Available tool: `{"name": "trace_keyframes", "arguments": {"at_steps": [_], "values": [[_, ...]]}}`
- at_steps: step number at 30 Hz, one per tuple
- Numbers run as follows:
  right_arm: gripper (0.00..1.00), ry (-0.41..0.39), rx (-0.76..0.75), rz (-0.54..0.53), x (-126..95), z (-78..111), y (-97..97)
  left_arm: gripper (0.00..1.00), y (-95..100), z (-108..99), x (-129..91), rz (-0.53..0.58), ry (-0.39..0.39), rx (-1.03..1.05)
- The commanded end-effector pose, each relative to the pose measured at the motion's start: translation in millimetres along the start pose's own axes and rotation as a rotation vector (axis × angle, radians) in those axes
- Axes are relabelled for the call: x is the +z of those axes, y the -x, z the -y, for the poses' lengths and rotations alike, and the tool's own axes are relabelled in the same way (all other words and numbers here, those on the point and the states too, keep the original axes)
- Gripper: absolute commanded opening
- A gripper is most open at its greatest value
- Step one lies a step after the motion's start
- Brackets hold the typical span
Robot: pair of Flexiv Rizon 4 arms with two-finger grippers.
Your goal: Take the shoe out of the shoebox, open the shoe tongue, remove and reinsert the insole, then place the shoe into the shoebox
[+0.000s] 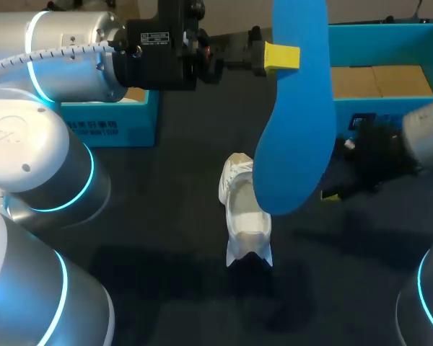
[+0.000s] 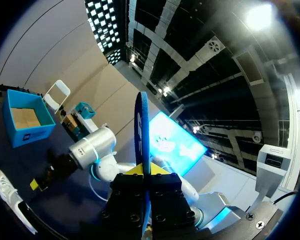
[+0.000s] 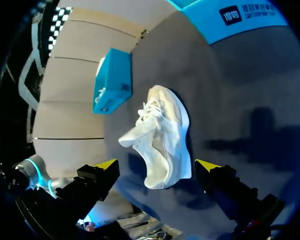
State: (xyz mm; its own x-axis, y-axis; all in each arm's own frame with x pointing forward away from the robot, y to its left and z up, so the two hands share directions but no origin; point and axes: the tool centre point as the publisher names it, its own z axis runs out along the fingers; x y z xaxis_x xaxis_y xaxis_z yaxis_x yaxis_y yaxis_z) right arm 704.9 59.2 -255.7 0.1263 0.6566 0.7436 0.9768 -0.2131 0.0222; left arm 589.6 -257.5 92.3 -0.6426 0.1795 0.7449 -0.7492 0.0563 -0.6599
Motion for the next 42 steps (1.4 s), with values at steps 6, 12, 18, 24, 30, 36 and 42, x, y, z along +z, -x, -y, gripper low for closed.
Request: {"name": "trace_keyframes", "arguments": {"at_steps": [6, 12, 18, 24, 30, 36, 42], "values": [[1.0, 0.031, 0.013, -0.1, -27.9, 1.8, -5.2, 0.0, 0.3, -1.1, 2.4, 0.002, -0.002, -0.001], [1.0, 0.031, 0.013, -0.1, -27.9, 1.8, -5.2, 0.0, 0.3, -1.1, 2.4, 0.002, -0.002, -0.001], [1.0, 0.031, 0.013, -0.1, -27.9, 1.8, -5.2, 0.0, 0.3, -1.1, 2.4, 0.002, -0.002, -0.001], [1.0, 0.047, -0.004, -0.205, -46.9, -9.8, -31.8, 0.0, 0.3, -1.1, 2.4, 0.002, -0.002, -0.001], [1.0, 0.038, -0.038, -0.305, -60.9, -16.6, -53.3, 0.0, 0.3, -1.1, 2.4, 0.002, -0.002, -0.001], [1.0, -0.015, -0.01, -0.386, -70.2, -19.8, -68.7, 0.0, 0.3, -1.1, 2.4, 0.002, -0.002, -0.001], [1.0, -0.069, -0.001, -0.461, -77.0, -19.8, -81.4, 0.0, 0.3, -1.1, 2.4, 0.002, -0.002, -0.001]]}}
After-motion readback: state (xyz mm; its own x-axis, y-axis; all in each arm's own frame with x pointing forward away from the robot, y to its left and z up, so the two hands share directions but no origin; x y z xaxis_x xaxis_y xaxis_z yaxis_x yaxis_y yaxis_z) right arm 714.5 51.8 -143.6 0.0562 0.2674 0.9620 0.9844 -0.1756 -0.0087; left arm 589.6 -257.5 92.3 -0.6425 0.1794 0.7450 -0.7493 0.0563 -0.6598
